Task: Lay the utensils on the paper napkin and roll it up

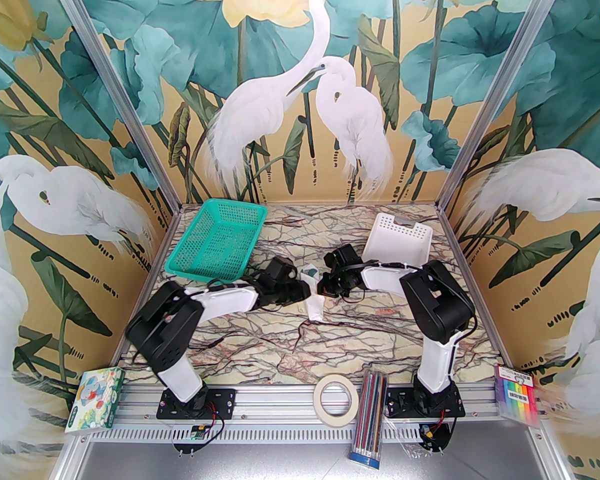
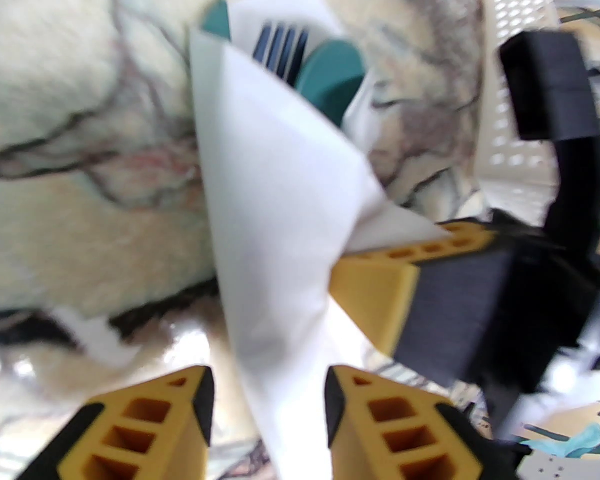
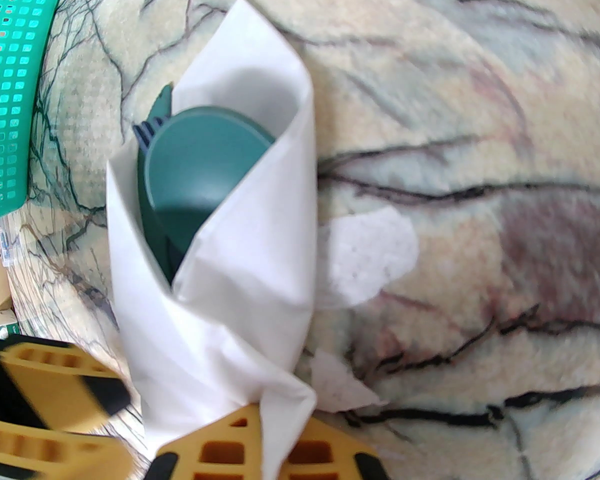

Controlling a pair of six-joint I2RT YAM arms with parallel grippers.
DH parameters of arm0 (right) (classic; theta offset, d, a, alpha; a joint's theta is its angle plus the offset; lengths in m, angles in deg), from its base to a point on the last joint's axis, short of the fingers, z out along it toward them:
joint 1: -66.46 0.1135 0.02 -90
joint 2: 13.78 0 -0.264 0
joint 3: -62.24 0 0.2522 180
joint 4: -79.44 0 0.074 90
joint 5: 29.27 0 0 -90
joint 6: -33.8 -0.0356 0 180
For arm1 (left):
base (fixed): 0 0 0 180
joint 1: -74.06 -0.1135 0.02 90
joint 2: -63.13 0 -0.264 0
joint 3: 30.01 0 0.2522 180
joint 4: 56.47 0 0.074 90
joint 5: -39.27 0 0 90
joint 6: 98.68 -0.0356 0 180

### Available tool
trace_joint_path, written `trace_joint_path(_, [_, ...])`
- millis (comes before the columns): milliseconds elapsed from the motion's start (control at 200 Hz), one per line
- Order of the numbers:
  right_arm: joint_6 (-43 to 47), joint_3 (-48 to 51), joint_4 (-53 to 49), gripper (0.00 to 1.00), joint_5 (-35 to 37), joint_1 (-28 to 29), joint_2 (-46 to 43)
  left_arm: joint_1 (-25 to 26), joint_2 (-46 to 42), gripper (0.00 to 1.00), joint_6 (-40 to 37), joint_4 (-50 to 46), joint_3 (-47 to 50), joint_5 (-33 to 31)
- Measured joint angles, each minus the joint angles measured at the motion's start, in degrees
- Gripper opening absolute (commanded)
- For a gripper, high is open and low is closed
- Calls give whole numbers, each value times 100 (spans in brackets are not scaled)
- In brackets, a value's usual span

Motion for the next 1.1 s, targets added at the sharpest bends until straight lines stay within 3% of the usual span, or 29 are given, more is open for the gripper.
trace_joint_path(235, [39, 170, 243, 0, -37, -28, -52, -94, -127, 46, 129, 205, 66, 326])
trace_joint_path(565, [39, 297, 437, 0, -87, -66, -92, -90, 501, 46, 428, 544, 66, 588])
trace_joint_path(1100, [35, 361, 562, 0, -173, -66, -92, 4, 999, 37, 841, 1165, -26, 931])
